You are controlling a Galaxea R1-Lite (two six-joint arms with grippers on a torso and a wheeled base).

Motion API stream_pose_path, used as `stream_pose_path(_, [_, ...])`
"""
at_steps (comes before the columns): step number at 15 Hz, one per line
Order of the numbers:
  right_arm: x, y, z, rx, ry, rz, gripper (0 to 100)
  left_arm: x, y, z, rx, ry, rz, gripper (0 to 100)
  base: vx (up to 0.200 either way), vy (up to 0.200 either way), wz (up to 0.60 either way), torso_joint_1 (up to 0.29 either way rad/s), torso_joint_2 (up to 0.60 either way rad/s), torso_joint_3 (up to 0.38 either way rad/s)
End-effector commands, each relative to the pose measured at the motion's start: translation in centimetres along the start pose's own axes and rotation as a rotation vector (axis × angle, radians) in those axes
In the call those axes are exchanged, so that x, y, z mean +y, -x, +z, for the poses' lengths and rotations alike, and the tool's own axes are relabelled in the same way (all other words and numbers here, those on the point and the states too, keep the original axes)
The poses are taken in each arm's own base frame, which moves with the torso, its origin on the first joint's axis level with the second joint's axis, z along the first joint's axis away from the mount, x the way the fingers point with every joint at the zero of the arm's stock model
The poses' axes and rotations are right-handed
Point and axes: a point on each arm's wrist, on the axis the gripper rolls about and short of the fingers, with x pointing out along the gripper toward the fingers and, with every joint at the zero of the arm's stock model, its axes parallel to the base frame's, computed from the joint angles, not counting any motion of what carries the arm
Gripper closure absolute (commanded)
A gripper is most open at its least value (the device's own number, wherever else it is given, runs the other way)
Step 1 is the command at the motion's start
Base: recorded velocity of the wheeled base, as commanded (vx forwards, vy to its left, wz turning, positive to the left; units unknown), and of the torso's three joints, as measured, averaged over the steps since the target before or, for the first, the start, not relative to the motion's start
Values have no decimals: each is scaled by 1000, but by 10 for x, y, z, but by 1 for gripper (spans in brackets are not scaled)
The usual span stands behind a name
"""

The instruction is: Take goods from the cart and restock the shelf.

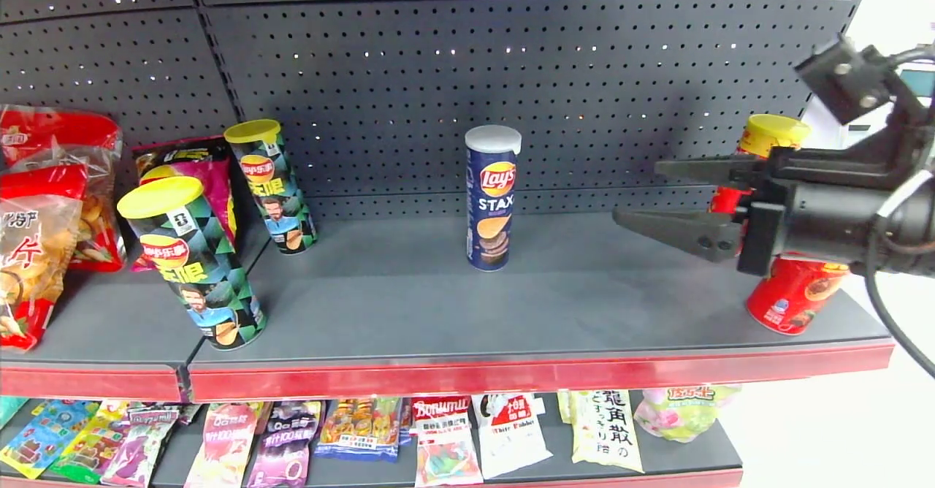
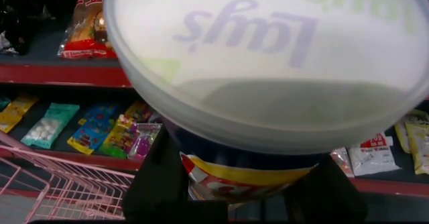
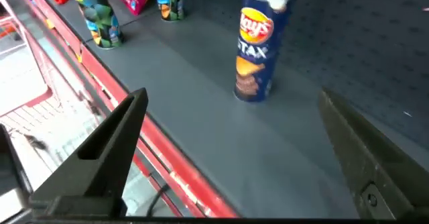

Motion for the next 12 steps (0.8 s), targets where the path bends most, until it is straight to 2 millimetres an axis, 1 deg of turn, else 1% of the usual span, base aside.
stream_pose_path(1, [-11, -53, -17, 77, -28, 43, 0, 0, 0, 0, 3, 0, 3, 100, 0, 0, 0, 0, 0, 0])
stream_pose_path(2, [-11, -67, -16, 68, -23, 57, 0, 0, -1, 1, 4, -1, 1, 100, 0, 0, 0, 0, 0, 0])
stream_pose_path(3, [-12, -69, -16, 64, -21, 58, 0, 0, -2, 2, 7, -1, 3, 100, 0, 0, 0, 0, 0, 0])
stream_pose_path(4, [-17, -87, -17, 50, -18, 54, 0, 0, -5, 4, 22, 1, -1, 100, 0, 0, 0, 0, 0, 0])
stream_pose_path(6, [-19, -106, -22, 62, -20, 66, 0, 0, -7, 4, 31, 0, -8, 100, 0, 0, 0, 0, 0, 0])
stream_pose_path(9, [-28, -134, -26, 65, -22, 57, 0, 0, -8, 6, 39, -1, -2, 100, 0, 0, 0, 0, 0, 0])
stream_pose_path(12, [-36, -158, -26, 60, -53, -6, 0, 0, -8, 7, 36, -1, 0, 100, 0, 0, 0, 0, 0, 0])
